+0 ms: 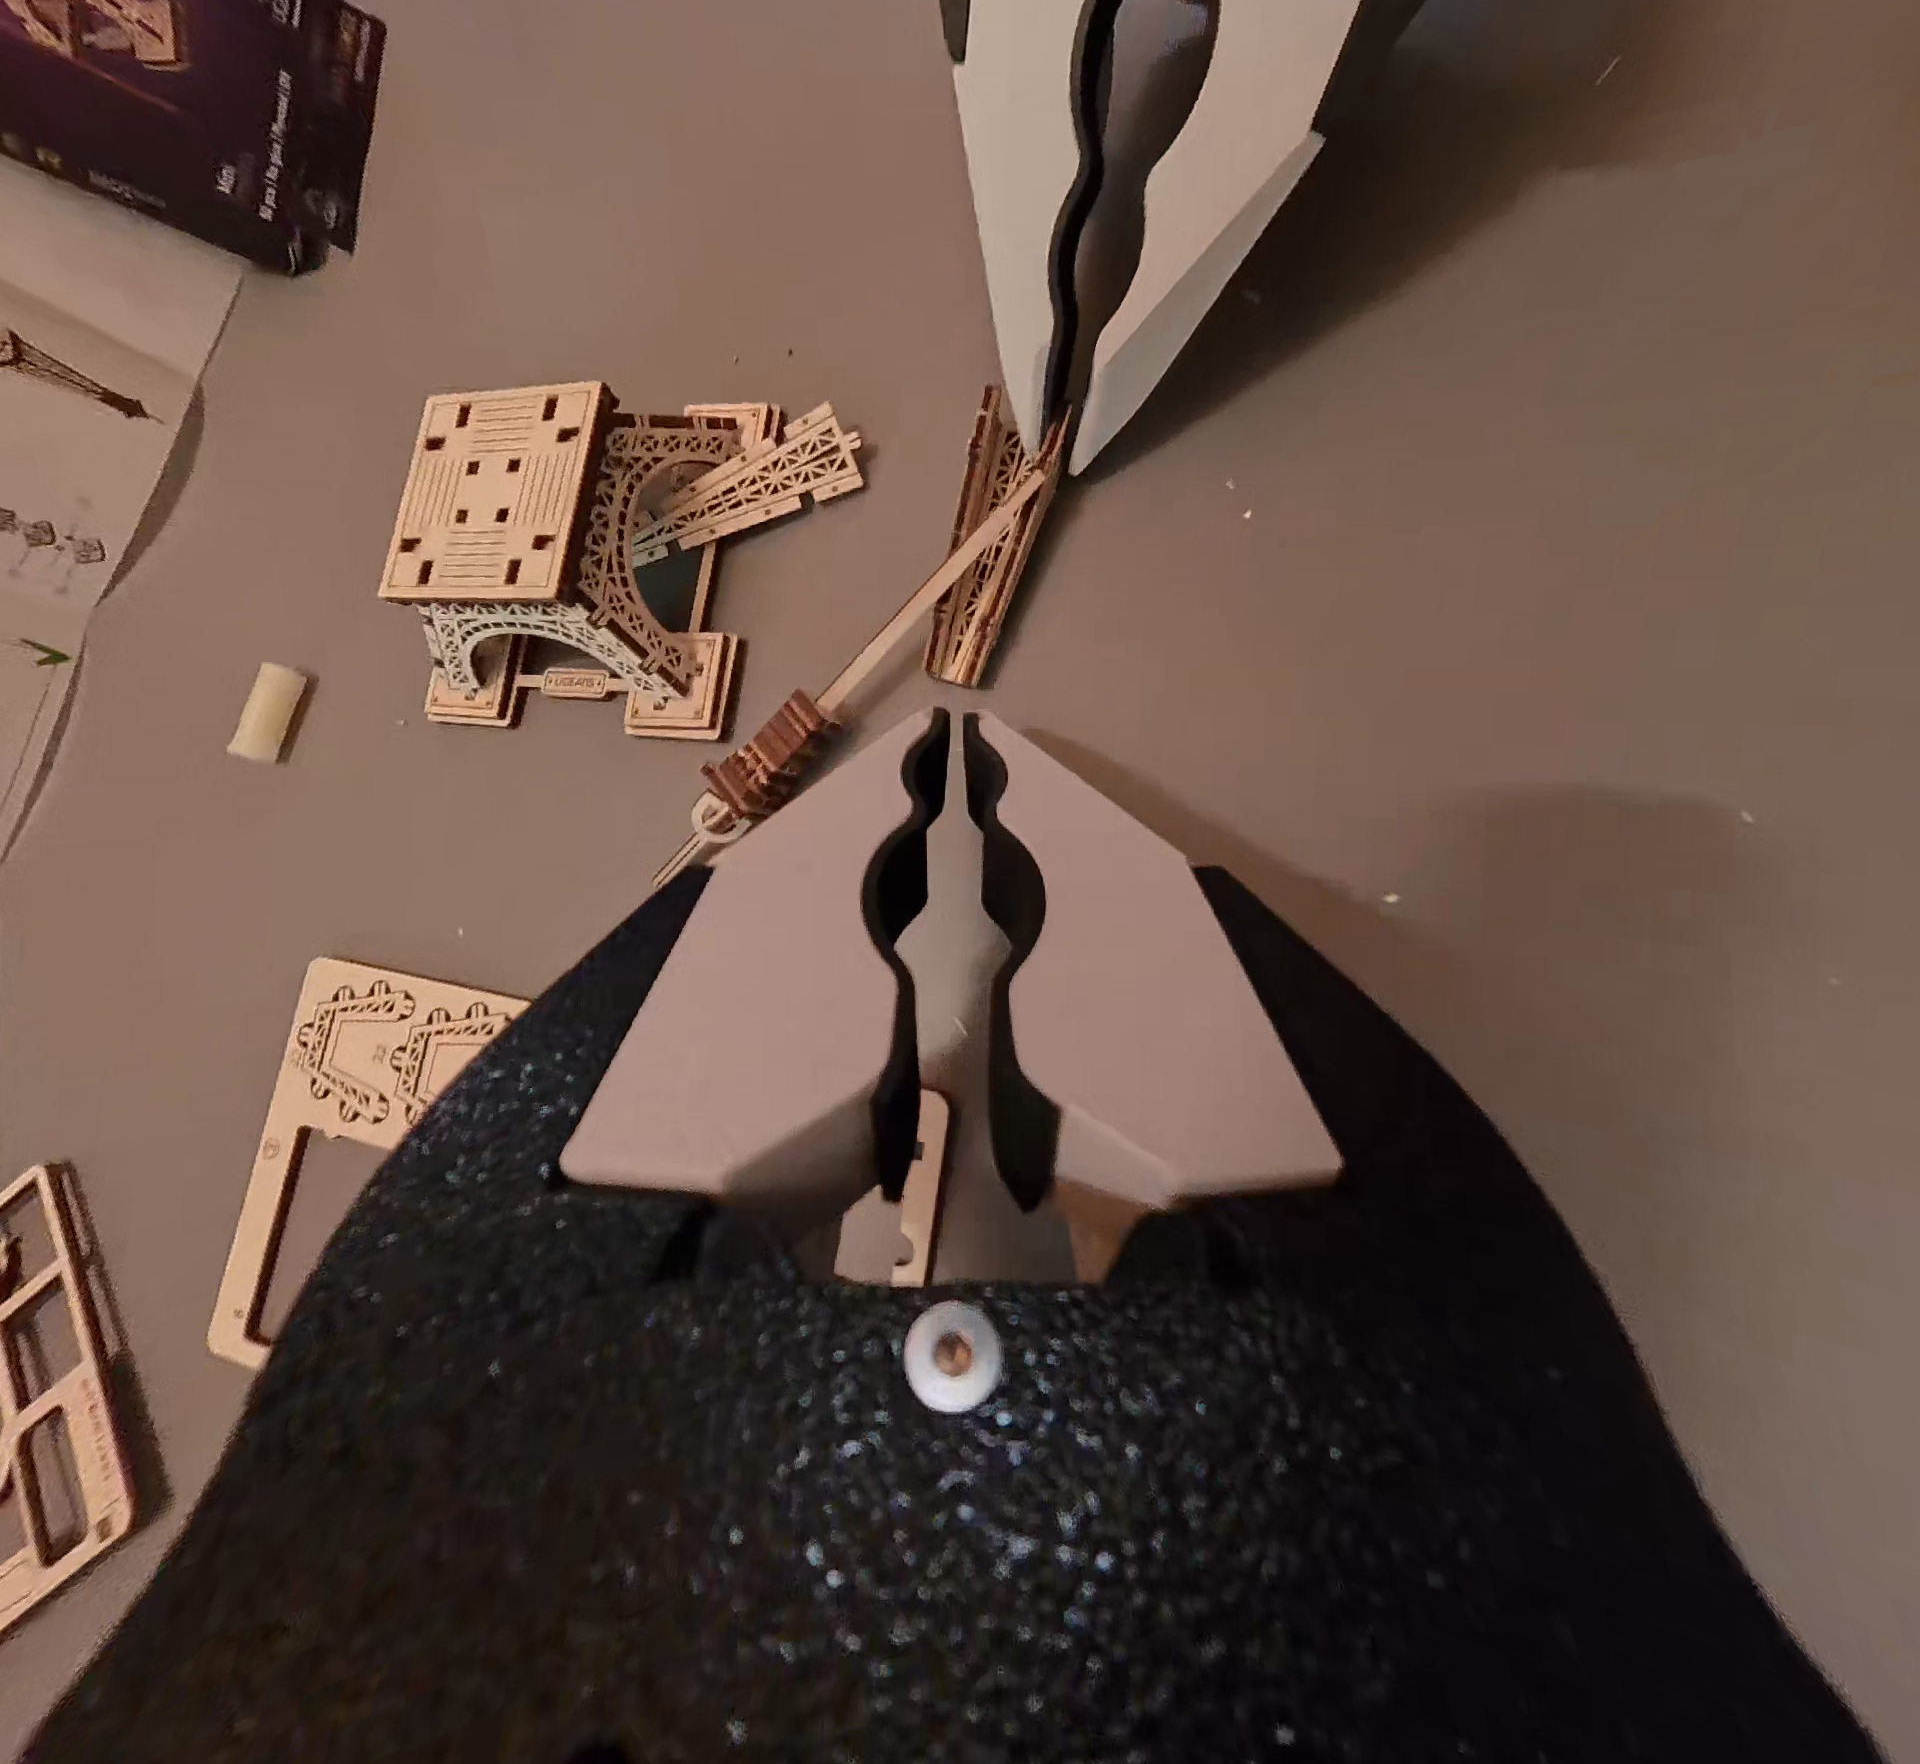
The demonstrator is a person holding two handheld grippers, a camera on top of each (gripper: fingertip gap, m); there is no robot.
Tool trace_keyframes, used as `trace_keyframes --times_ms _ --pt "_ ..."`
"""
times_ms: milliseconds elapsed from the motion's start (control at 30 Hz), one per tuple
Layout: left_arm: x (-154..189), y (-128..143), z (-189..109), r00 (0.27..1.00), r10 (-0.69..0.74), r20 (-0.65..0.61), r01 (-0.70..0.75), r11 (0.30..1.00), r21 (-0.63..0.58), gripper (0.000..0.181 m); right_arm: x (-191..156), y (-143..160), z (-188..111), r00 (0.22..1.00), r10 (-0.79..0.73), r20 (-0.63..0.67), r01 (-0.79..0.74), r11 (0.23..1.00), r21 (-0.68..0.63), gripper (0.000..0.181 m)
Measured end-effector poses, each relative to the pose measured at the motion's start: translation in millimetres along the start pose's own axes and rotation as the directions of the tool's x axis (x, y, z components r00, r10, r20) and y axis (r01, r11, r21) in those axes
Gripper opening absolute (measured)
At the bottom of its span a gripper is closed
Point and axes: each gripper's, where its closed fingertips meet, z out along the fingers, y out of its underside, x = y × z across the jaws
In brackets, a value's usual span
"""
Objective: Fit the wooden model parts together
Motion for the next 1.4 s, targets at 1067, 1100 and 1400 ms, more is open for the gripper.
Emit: trace_keyframes --times_ms 1067,1100,1400 --pt "-7.9 4.1 21.3 0.998 -0.043 -0.053 0.043 0.999 -0.006 0.002 20.0 -2.1 -5.2 0.990 0.116 0.073 -0.120 0.992 0.043 0.014" --pt "-8.0 4.2 21.2 0.998 -0.040 -0.051 0.040 0.999 -0.007 0.002 16.8 -0.3 -3.4 0.991 0.101 0.084 -0.103 0.994 0.026 0.017" --pt "-44.6 16.3 2.0 0.997 0.028 0.077 -0.022 0.997 -0.076 0.021 15.3 1.3 1.2 0.997 0.054 0.062 -0.054 0.999 0.003 0.001"
